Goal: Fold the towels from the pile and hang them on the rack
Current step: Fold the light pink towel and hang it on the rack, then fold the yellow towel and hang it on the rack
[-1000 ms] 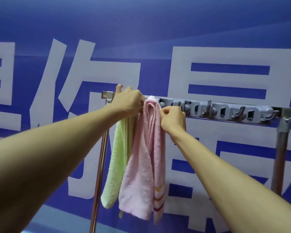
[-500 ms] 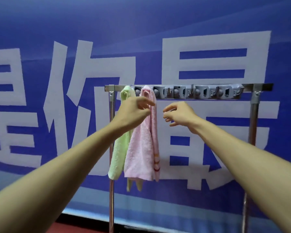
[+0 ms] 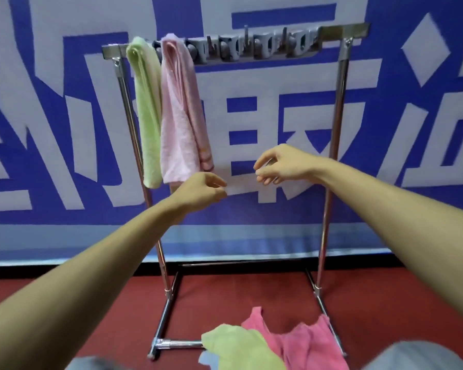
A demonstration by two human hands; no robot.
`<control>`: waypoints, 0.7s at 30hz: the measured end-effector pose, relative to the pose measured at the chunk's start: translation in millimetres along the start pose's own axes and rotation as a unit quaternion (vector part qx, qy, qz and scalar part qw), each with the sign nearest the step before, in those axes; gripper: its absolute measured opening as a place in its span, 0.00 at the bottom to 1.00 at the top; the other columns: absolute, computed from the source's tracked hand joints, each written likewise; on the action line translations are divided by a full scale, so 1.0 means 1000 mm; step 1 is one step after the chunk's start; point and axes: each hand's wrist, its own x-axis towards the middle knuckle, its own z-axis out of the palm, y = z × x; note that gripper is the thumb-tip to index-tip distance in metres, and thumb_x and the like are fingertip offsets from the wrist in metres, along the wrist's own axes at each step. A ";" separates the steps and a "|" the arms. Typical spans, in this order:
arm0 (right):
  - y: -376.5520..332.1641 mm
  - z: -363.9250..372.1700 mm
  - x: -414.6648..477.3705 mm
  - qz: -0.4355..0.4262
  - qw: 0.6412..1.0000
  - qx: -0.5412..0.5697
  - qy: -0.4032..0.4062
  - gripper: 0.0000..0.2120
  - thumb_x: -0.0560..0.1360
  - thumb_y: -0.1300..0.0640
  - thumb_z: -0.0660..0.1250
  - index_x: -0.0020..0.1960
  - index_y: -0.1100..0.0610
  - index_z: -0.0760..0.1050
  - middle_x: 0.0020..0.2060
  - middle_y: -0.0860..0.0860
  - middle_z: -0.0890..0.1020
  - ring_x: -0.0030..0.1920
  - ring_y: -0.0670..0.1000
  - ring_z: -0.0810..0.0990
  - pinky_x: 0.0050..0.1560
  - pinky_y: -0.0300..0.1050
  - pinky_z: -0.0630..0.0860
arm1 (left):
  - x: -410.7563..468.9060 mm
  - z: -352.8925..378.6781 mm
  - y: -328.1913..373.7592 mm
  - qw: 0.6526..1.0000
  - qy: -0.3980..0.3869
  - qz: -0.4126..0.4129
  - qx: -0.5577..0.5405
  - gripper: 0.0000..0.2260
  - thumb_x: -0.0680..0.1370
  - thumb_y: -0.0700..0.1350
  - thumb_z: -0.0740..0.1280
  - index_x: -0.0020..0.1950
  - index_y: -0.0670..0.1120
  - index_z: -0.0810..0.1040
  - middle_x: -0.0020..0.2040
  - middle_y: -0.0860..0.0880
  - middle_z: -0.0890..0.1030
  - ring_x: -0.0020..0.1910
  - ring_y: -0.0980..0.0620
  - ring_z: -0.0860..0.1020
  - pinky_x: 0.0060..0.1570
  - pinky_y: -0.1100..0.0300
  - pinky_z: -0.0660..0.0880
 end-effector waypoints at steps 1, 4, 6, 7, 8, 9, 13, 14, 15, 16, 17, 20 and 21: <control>0.015 0.007 -0.001 0.014 1.000 -0.002 -0.012 0.11 0.77 0.58 0.65 0.58 0.61 0.77 0.47 0.56 0.85 0.46 0.52 0.84 0.51 0.47 0.80 | 0.000 0.013 -0.010 1.000 -0.014 -0.009 0.001 0.12 0.75 0.39 0.67 0.58 0.43 0.80 0.44 0.49 0.82 0.40 0.55 0.80 0.35 0.69 0.71; 0.066 0.034 0.001 0.064 0.997 0.009 -0.038 0.11 0.77 0.58 0.65 0.58 0.61 0.76 0.47 0.56 0.84 0.45 0.51 0.83 0.46 0.43 0.79 | 0.002 0.058 -0.042 0.998 -0.060 -0.037 -0.001 0.11 0.75 0.41 0.67 0.57 0.45 0.79 0.46 0.49 0.81 0.43 0.54 0.79 0.32 0.71 0.70; 0.103 0.055 0.007 0.099 0.993 0.026 -0.059 0.11 0.78 0.58 0.65 0.58 0.61 0.75 0.46 0.56 0.83 0.45 0.52 0.82 0.43 0.41 0.76 | 0.005 0.088 -0.065 0.993 -0.103 -0.053 -0.005 0.11 0.76 0.41 0.67 0.57 0.45 0.79 0.47 0.48 0.81 0.43 0.54 0.78 0.33 0.70 0.70; 0.122 0.067 0.010 0.117 0.990 0.033 -0.070 0.10 0.78 0.59 0.64 0.57 0.61 0.75 0.45 0.56 0.82 0.43 0.51 0.81 0.42 0.41 0.75 | 0.006 0.103 -0.077 0.990 -0.128 -0.058 0.000 0.11 0.76 0.41 0.68 0.58 0.45 0.78 0.48 0.48 0.80 0.44 0.54 0.77 0.36 0.69 0.71; 0.141 0.081 0.013 0.134 0.987 0.040 -0.080 0.08 0.77 0.60 0.65 0.55 0.60 0.75 0.44 0.55 0.82 0.42 0.51 0.80 0.41 0.41 0.74 | 0.007 0.118 -0.090 0.987 -0.152 -0.061 0.006 0.11 0.76 0.41 0.68 0.58 0.45 0.78 0.49 0.47 0.80 0.45 0.54 0.76 0.40 0.68 0.71; 0.160 0.096 0.016 0.151 0.983 0.051 -0.088 0.07 0.77 0.60 0.65 0.54 0.60 0.75 0.43 0.55 0.81 0.40 0.51 0.80 0.40 0.41 0.73 | 0.008 0.132 -0.104 0.982 -0.176 -0.067 0.010 0.11 0.76 0.41 0.68 0.58 0.44 0.78 0.50 0.47 0.80 0.46 0.54 0.76 0.43 0.67 0.71; 0.234 0.160 0.022 0.205 0.967 0.065 -0.139 0.02 0.77 0.63 0.64 0.47 0.60 0.76 0.37 0.54 0.81 0.32 0.46 0.79 0.30 0.37 0.70 | 0.011 0.184 -0.157 0.960 -0.259 -0.104 -0.006 0.08 0.76 0.39 0.68 0.55 0.44 0.78 0.48 0.51 0.80 0.47 0.56 0.76 0.44 0.73 0.69; 0.251 0.175 0.022 0.218 0.962 0.065 -0.152 0.03 0.77 0.63 0.64 0.46 0.60 0.76 0.37 0.54 0.81 0.31 0.46 0.79 0.29 0.37 0.70 | 0.012 0.196 -0.169 0.955 -0.275 -0.114 -0.005 0.07 0.76 0.39 0.68 0.54 0.45 0.78 0.46 0.52 0.79 0.45 0.57 0.76 0.42 0.75 0.69; 0.268 0.191 0.021 0.234 0.956 0.071 -0.164 0.04 0.77 0.63 0.64 0.46 0.61 0.77 0.37 0.54 0.81 0.32 0.47 0.78 0.30 0.38 0.70 | 0.013 0.208 -0.182 0.949 -0.291 -0.121 -0.003 0.07 0.76 0.38 0.67 0.53 0.46 0.78 0.44 0.53 0.79 0.43 0.58 0.75 0.40 0.76 0.69; 0.283 0.205 0.020 0.252 0.949 0.079 -0.172 0.04 0.77 0.63 0.64 0.46 0.61 0.77 0.37 0.54 0.81 0.32 0.47 0.78 0.30 0.39 0.71 | 0.014 0.219 -0.194 0.943 -0.306 -0.128 -0.003 0.06 0.76 0.37 0.67 0.52 0.45 0.78 0.44 0.52 0.79 0.41 0.58 0.75 0.40 0.75 0.69; 0.298 0.219 0.017 0.270 0.943 0.086 -0.177 0.04 0.77 0.63 0.64 0.45 0.60 0.77 0.37 0.54 0.81 0.31 0.47 0.78 0.31 0.39 0.72 | 0.015 0.231 -0.207 0.937 -0.322 -0.136 -0.002 0.06 0.77 0.37 0.66 0.52 0.45 0.78 0.44 0.51 0.79 0.42 0.56 0.75 0.41 0.73 0.70; 0.338 0.259 0.007 0.324 0.918 0.098 -0.204 0.05 0.76 0.63 0.63 0.46 0.61 0.78 0.38 0.54 0.81 0.36 0.52 0.79 0.34 0.41 0.73 | 0.015 0.266 -0.243 0.915 -0.368 -0.164 0.012 0.07 0.77 0.39 0.65 0.54 0.45 0.78 0.44 0.48 0.79 0.44 0.52 0.76 0.43 0.65 0.72; 0.349 0.273 0.003 0.340 0.910 0.104 -0.213 0.06 0.76 0.63 0.63 0.47 0.63 0.79 0.39 0.55 0.81 0.38 0.53 0.79 0.35 0.42 0.73 | 0.014 0.277 -0.255 0.909 -0.379 -0.173 0.021 0.08 0.77 0.40 0.65 0.56 0.45 0.78 0.44 0.48 0.79 0.44 0.52 0.76 0.42 0.64 0.72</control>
